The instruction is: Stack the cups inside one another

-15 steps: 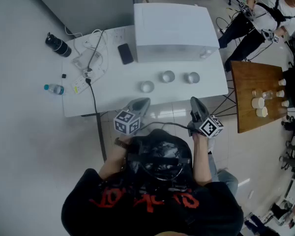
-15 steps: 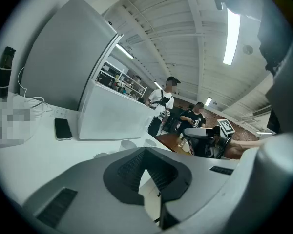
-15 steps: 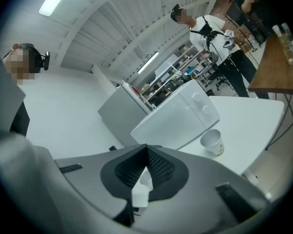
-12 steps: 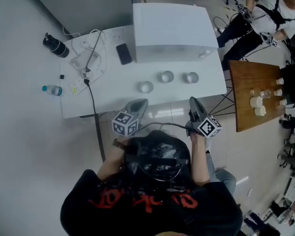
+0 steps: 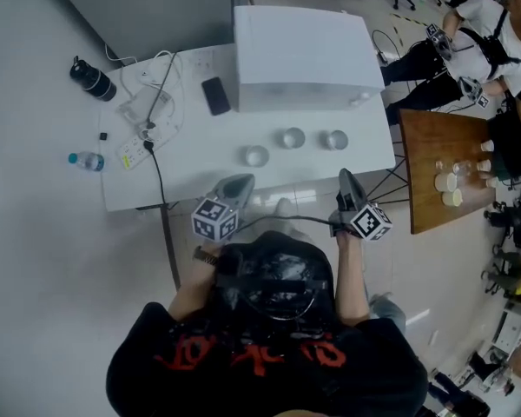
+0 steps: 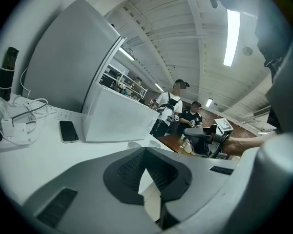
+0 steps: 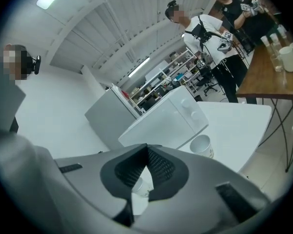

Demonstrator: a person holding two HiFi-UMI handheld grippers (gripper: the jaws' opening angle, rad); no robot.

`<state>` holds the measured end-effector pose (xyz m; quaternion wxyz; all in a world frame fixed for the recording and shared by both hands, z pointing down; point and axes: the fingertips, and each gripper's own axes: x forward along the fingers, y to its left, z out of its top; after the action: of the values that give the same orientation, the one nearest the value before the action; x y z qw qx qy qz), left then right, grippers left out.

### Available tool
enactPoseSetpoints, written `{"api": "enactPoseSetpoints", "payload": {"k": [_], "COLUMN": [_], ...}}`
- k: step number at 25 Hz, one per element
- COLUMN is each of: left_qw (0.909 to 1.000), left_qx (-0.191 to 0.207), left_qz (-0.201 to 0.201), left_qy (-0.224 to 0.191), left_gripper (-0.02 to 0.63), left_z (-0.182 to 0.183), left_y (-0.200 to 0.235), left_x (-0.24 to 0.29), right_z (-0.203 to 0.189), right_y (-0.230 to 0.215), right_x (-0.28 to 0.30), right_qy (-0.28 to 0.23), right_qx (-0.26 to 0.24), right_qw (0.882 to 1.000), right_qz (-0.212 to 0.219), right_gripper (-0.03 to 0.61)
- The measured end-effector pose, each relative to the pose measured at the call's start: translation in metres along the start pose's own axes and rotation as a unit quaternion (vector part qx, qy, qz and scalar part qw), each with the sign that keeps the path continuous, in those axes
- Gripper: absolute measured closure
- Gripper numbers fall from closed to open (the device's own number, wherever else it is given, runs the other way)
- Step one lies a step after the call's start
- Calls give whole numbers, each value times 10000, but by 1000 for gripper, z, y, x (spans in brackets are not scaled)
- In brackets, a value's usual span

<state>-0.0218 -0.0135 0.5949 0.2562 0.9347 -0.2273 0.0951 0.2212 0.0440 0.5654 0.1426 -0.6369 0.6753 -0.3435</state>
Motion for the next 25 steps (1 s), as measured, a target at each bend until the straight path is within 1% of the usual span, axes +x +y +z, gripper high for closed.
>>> {"api": "enactPoseSetpoints", "payload": {"k": [2,4,6,7,8,9,11,12,13,14,16,17,18,20,21,22,23,25], "left_qw": [10000,9999,9999,9998,9998,9997,9997,9997,9996,9995,9990,9987,9985,9981,9979,9975,9971,9967], "left_qx": [71,131,158,175,195,210,213,222,253,302,413,459,484,503,538,598,666,742], "left_qz": [-2,-2,-6,-5,-1,9,36,44,46,48,77,103,124,147,165,196,233,245], "left_qy": [-10,-24,-59,-74,-84,-92,-121,-131,-131,-127,-145,-183,-237,-314,-325,-315,-286,-209], "left_gripper": [612,612,612,612,612,612,611,611,611,611,609,609,596,543,534,534,535,535], "left_z": [3,7,11,14,16,19,24,26,28,30,35,38,42,47,48,48,47,44], "left_y": [0,-1,-2,-3,-4,-4,-6,-8,-11,-16,-24,-27,-30,-38,-41,-42,-43,-44], "left_x": [4,8,14,17,21,25,34,39,44,49,58,62,65,71,72,73,74,74], "right_z": [5,2,0,0,1,2,8,12,14,15,13,10,5,-4,-8,-12,-15,-21], "right_y": [-1,-11,-28,-41,-56,-73,-106,-121,-133,-144,-161,-167,-172,-182,-187,-192,-195,-197], "right_x": [8,15,21,25,29,34,48,56,64,71,86,92,98,108,111,115,118,124], "right_qy": [139,469,896,1093,1267,1420,1683,1833,2014,2216,2649,2886,3141,3618,3794,3923,4017,4139], "right_qx": [-269,-667,-1189,-1390,-1477,-1436,-1173,-1068,-1017,-1027,-1221,-1372,-1534,-1859,-1984,-2047,-2043,-1926], "right_qw": [9995,9965,9881,9830,9790,9770,9762,9748,9720,9677,9548,9460,9355,9119,9017,8944,8901,8872], "right_qz": [-45,-165,-375,-502,-612,-683,-705,-687,-654,-621,-577,-546,-517,-546,-602,-653,-678,-673], "right_gripper": [572,572,572,572,572,572,569,540,498,488,488,450,431,431,431,431,431,431]}}
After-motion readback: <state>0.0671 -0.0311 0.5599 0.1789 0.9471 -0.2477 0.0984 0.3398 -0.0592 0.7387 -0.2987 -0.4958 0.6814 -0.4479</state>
